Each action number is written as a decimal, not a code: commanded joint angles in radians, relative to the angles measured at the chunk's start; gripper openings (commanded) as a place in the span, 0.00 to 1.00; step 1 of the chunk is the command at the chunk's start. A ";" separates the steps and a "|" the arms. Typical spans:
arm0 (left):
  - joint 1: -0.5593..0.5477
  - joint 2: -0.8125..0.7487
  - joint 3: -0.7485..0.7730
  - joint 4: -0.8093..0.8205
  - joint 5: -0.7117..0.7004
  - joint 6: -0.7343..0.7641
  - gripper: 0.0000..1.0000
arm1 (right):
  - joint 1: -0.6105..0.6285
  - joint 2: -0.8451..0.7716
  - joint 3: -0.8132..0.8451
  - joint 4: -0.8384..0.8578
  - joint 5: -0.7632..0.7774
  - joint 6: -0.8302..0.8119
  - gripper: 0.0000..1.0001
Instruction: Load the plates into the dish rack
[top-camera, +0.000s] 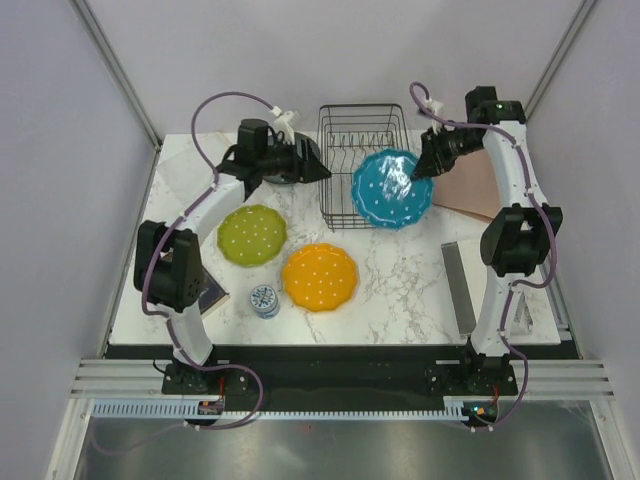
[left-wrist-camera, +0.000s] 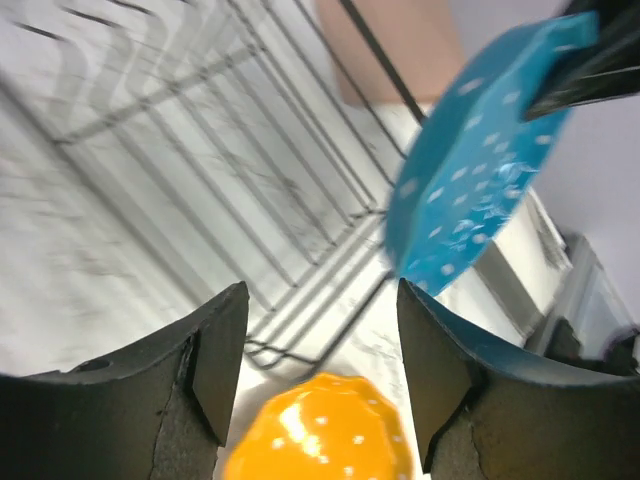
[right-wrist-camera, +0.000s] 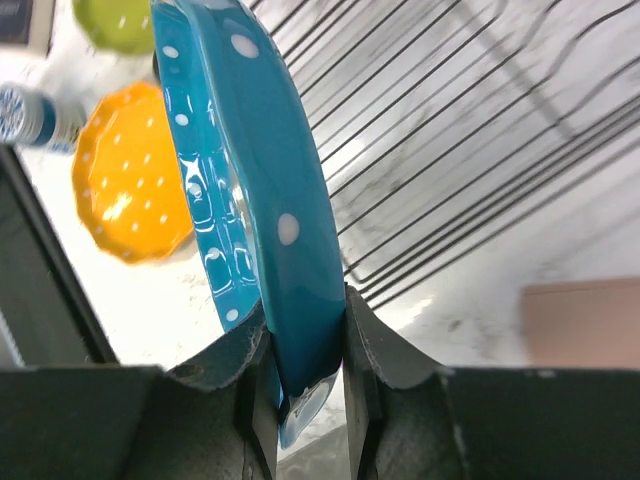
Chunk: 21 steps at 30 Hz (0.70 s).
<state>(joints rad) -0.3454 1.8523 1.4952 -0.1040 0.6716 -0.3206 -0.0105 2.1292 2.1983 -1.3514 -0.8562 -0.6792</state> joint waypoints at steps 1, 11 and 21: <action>0.075 -0.108 0.031 -0.040 -0.075 0.104 0.68 | -0.009 -0.038 0.187 0.057 -0.035 0.235 0.00; 0.102 -0.180 -0.053 -0.025 -0.061 0.101 0.67 | 0.004 -0.132 0.187 0.685 0.472 0.855 0.00; 0.102 -0.268 -0.205 0.041 -0.061 0.097 0.66 | 0.260 -0.190 0.018 1.012 1.310 0.748 0.00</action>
<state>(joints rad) -0.2436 1.6550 1.3296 -0.1219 0.6041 -0.2596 0.1768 1.9999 2.1338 -0.6083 0.1658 0.0448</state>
